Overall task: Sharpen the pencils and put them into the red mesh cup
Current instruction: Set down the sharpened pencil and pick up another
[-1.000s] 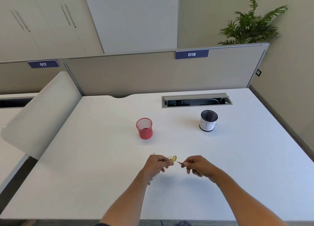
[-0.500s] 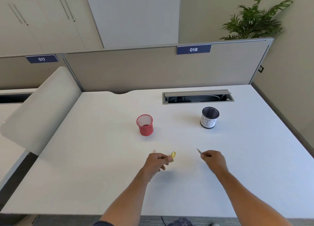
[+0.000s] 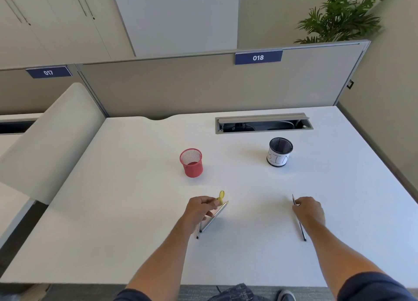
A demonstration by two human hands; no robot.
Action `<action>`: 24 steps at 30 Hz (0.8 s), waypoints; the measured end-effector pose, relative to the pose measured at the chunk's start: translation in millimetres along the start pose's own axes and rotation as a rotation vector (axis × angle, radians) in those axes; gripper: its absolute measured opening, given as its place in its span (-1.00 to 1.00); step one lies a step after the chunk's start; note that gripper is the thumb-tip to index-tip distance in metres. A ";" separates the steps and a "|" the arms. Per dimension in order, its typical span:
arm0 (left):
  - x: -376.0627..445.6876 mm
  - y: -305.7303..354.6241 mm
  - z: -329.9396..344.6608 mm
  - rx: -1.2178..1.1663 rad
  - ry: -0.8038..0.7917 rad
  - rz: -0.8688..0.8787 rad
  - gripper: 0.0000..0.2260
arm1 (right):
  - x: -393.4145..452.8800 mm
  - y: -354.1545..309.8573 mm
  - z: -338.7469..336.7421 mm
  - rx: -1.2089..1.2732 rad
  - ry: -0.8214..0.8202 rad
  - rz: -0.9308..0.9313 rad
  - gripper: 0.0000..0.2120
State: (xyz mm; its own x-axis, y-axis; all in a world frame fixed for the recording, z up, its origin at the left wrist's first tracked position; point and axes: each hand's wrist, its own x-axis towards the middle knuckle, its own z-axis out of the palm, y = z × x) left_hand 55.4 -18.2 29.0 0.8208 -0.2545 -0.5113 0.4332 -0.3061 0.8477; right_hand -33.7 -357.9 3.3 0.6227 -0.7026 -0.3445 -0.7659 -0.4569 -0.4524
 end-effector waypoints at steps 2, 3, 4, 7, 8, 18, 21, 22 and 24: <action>2.6 3.1 -1.2 -0.009 0.002 0.009 -0.79 | -0.7 -3.9 2.5 -0.036 0.003 -0.033 -0.85; 4.2 5.0 -2.1 -0.009 0.003 0.015 -0.79 | -0.8 -4.4 4.3 -0.048 0.010 -0.045 -0.86; 6.1 6.9 -3.2 -0.008 0.005 0.021 -0.79 | -0.1 -4.0 6.5 -0.059 0.017 -0.051 -0.86; 12.1 11.6 -7.7 -0.010 0.012 0.028 -0.78 | 4.2 -2.2 12.8 -0.085 0.032 -0.053 -0.85; 14.0 12.5 -9.0 -0.008 0.012 0.030 -0.79 | 5.7 -1.5 14.5 -0.086 0.036 -0.048 -0.86; 28.5 18.3 -14.5 -0.022 0.001 0.051 -0.86 | -27.5 -17.0 52.0 -0.168 0.238 -0.543 -0.79; 32.0 20.7 -14.2 -0.043 0.007 0.058 -0.84 | -55.8 -33.9 77.3 -0.202 0.148 -0.932 -0.75; 32.9 21.4 -13.6 -0.048 0.006 0.063 -0.84 | -64.0 -40.3 85.2 -0.229 0.094 -1.027 -0.72; 34.2 22.9 -12.6 -0.056 0.013 0.064 -0.83 | -76.6 -52.1 101.3 -0.301 -0.018 -1.168 -0.62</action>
State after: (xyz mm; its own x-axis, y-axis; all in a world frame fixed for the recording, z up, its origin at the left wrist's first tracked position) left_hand 98.0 -22.3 32.7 0.8520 -0.2602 -0.4544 0.3997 -0.2374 0.8854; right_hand -25.3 -225.0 -30.1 0.9652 0.2260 0.1320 0.2556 -0.9224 -0.2896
